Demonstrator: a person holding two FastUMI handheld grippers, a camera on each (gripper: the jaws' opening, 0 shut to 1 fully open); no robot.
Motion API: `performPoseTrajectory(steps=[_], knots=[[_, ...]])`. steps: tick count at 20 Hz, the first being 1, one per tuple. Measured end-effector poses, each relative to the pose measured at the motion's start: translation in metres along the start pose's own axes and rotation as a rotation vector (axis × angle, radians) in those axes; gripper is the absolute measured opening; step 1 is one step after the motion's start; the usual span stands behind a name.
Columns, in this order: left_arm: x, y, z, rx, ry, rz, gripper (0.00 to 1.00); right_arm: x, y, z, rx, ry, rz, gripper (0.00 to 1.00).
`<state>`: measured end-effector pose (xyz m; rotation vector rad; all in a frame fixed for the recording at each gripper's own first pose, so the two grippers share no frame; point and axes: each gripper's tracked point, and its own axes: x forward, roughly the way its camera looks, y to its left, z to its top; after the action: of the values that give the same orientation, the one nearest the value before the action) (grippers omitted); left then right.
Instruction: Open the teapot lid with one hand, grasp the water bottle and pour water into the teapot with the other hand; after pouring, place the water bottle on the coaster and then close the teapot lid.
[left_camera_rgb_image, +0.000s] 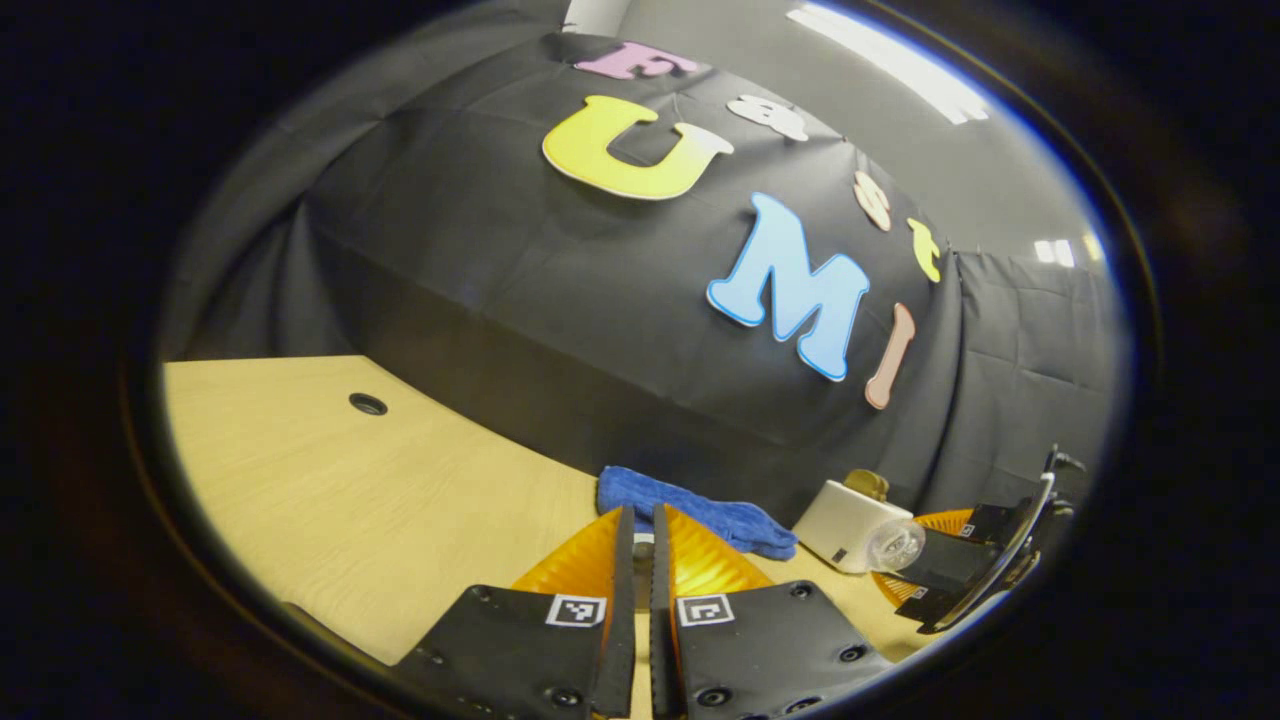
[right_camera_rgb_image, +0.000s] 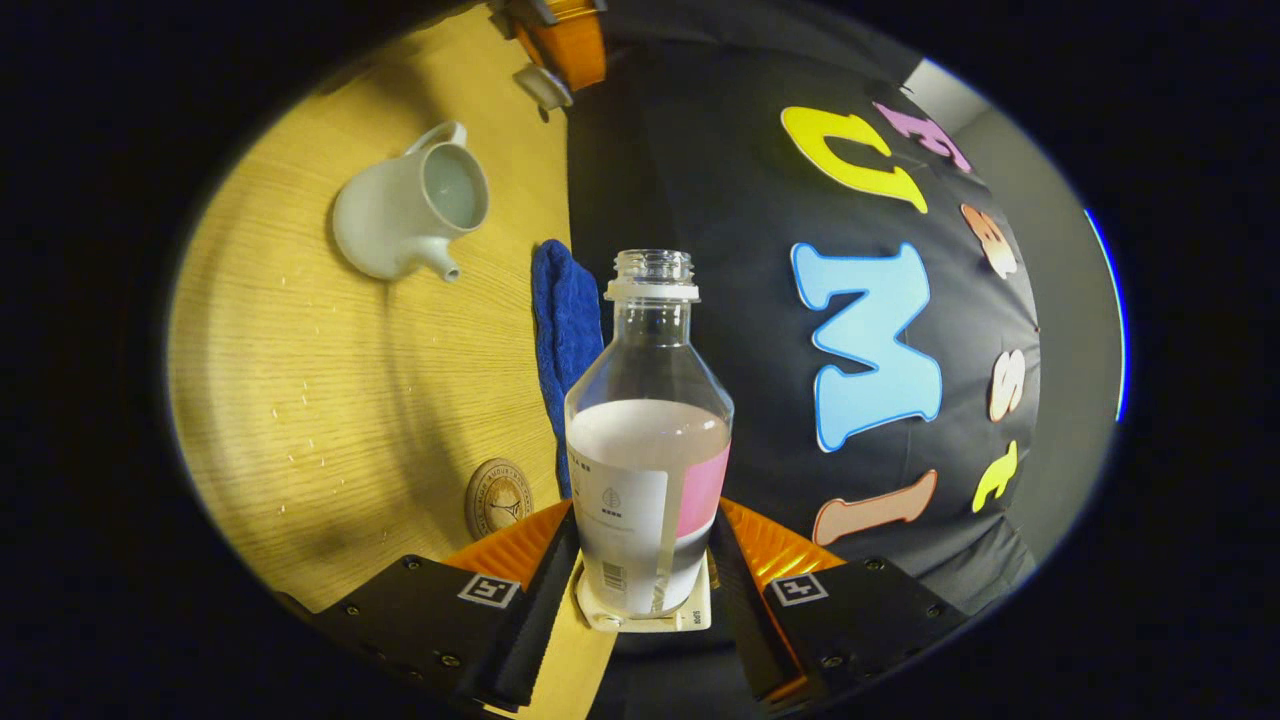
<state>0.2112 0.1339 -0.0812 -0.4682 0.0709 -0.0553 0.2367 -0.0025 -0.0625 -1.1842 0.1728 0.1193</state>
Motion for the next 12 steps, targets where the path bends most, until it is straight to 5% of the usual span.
performPoseTrajectory(steps=[12], knots=[[0.001, -0.012, -0.009, 0.029, 0.031, -0.013, 0.12, 0.009, 0.004, 0.003, 0.417, -0.011, 0.060, 0.76]])
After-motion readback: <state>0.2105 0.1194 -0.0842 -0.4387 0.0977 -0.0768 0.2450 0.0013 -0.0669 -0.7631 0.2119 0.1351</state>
